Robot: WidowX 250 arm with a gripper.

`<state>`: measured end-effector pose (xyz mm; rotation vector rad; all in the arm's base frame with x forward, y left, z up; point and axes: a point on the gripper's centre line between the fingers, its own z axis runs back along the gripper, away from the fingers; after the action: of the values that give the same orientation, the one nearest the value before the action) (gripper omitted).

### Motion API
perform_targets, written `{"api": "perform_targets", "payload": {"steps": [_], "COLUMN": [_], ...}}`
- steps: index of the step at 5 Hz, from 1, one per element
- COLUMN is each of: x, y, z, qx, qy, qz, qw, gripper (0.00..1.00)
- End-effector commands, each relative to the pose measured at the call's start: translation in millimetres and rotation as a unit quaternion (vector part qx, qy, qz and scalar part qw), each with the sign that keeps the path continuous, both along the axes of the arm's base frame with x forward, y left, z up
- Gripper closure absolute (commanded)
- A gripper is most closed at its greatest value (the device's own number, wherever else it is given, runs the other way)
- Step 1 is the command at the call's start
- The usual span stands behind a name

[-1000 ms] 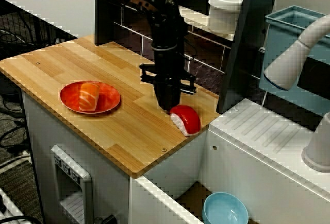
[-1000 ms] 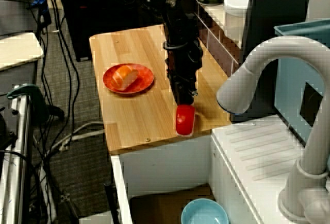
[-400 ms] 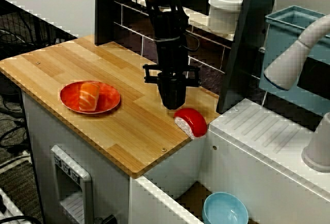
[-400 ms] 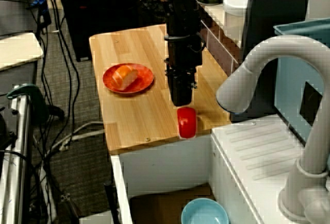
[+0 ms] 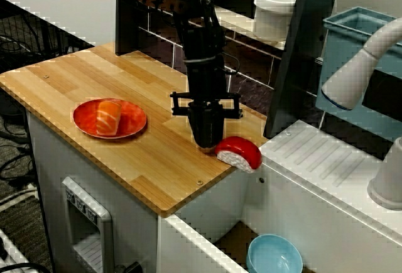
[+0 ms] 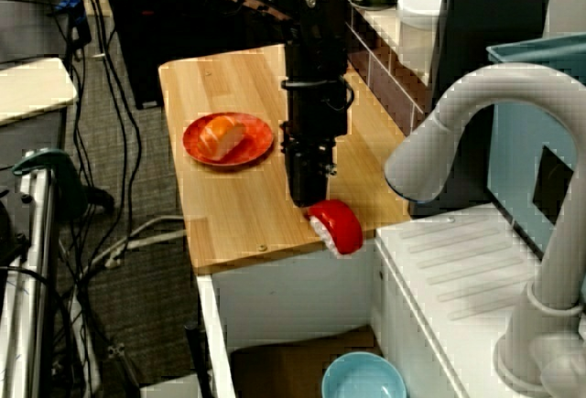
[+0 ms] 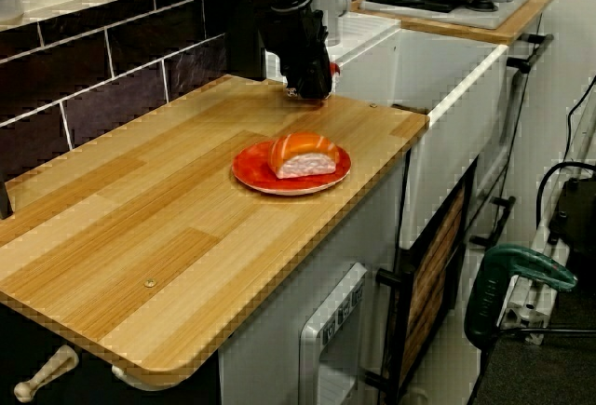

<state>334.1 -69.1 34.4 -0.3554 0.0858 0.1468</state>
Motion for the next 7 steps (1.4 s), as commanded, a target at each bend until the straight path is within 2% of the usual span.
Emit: {"api": "perform_targets", "payload": {"steps": [1,2,3,4,5,7], "x": [-2.4,-10.4,-15.3,-17.9,-30.7,-58.5], "y": [-4.7,-11.5,-7.1,7.3,16.2,45.8], "z": [32.0,33.6,37.6,43.3,51.7,55.7], "qx": [-0.031,-0.042,-0.040,-0.027,0.002,0.034], "qy": [-0.020,-0.017,-0.021,-0.025,-0.041,-0.039], "qz": [0.001,-0.002,-0.006,-0.018,-0.020,-0.041], "qw": [0.9993,0.9990,0.9990,0.9992,0.9989,0.9979], "gripper": [1.00,1.00,1.00,1.00,0.00,0.00]}}
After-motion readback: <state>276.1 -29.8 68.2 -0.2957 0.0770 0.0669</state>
